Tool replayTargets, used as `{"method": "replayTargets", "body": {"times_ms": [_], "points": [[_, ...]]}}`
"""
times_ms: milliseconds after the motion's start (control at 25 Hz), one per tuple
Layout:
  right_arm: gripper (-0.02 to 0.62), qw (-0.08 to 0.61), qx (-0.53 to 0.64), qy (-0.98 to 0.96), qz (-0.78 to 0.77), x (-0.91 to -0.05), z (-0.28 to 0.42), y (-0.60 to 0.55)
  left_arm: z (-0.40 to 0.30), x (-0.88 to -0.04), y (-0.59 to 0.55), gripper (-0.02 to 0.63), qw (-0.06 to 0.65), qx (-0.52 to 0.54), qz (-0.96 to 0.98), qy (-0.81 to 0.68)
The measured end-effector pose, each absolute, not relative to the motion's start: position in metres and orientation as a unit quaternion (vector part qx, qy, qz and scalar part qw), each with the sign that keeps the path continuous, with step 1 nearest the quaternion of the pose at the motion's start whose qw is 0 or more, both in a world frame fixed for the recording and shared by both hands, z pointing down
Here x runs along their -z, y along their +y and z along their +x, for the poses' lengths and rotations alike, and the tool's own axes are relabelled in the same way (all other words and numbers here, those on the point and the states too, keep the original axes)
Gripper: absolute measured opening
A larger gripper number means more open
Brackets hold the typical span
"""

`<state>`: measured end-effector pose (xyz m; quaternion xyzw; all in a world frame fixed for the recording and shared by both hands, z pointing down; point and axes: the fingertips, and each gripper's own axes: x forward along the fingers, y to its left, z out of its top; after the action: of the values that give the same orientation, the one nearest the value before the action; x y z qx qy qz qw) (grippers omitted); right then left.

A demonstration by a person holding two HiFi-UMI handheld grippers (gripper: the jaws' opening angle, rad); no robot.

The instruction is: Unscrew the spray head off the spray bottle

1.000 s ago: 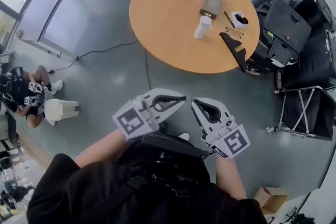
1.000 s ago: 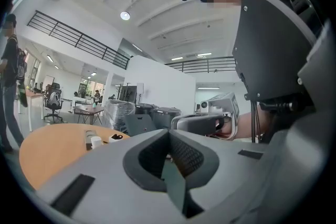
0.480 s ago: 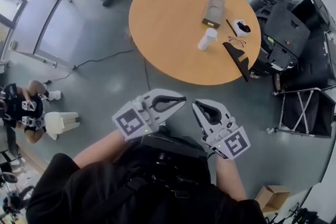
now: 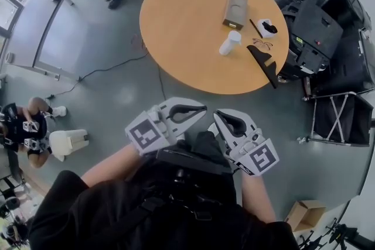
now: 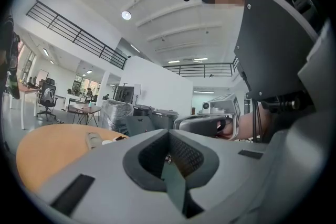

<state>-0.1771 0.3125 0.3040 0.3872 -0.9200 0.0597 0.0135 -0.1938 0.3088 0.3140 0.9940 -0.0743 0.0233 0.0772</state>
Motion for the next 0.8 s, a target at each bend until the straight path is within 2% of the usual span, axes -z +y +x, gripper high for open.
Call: {"method": "replayTargets", "body": {"times_ms": [800], "points": [[0.006, -0.008, -0.069, -0.926, 0.372, -0.306, -0.124, 0.271, -0.148, -0.321, 0.265, 0.028, 0.082, -0.042, 0.991, -0.096]]}}
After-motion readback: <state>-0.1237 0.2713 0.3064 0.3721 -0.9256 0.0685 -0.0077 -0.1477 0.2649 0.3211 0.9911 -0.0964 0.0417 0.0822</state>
